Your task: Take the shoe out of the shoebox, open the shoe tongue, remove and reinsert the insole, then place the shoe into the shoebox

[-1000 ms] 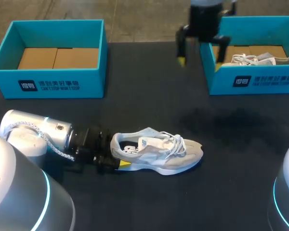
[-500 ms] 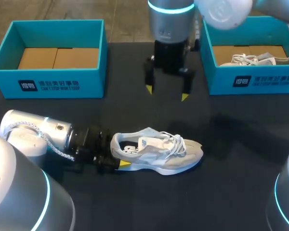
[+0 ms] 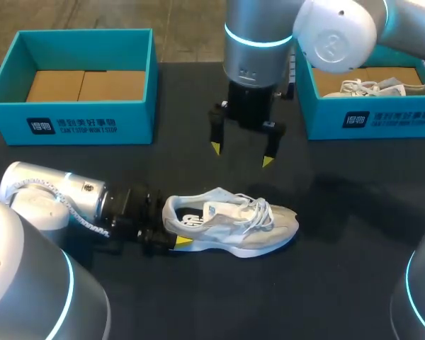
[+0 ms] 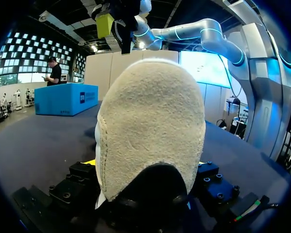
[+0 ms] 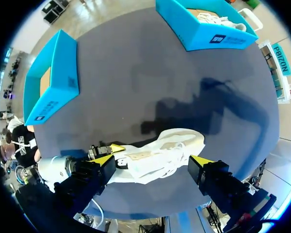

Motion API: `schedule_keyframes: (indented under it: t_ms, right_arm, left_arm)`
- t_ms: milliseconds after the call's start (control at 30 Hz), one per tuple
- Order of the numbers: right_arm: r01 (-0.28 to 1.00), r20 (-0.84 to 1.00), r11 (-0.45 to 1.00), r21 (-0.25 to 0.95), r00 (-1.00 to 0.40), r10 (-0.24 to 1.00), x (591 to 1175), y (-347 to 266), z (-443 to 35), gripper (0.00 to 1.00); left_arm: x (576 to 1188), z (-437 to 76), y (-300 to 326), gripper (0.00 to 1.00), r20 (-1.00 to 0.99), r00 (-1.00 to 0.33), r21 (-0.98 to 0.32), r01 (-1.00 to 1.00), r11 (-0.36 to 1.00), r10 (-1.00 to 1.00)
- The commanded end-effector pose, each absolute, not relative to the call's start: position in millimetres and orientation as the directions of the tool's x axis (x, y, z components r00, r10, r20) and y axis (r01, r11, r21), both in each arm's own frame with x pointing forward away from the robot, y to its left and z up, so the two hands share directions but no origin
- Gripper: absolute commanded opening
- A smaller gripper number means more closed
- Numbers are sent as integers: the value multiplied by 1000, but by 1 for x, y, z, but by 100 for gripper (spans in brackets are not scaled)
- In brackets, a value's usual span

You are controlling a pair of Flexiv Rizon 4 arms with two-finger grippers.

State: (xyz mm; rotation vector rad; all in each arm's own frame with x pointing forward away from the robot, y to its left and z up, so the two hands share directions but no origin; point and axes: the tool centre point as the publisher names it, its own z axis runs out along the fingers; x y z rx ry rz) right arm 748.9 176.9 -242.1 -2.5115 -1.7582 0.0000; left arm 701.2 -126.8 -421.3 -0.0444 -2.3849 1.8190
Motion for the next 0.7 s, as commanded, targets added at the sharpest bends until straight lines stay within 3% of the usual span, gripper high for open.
schedule_keyframes:
  t_ms: [33, 267, 700]
  right_arm:
    - [919, -43, -395, -5, 394, 918, 741, 211, -248, 100]
    - [943, -185, -330, 34, 330, 926, 723, 265, -276, 100]
    - [938, -224, -335, 86, 345, 911, 697, 272, -298, 100]
  left_arm:
    - [702, -427, -125, 0, 94, -990, -961, -62, 268, 108]
    - [702, -427, -125, 0, 94, -990, -961, -62, 268, 108]
    - [702, -427, -125, 0, 94, -990, -961, -62, 268, 108]
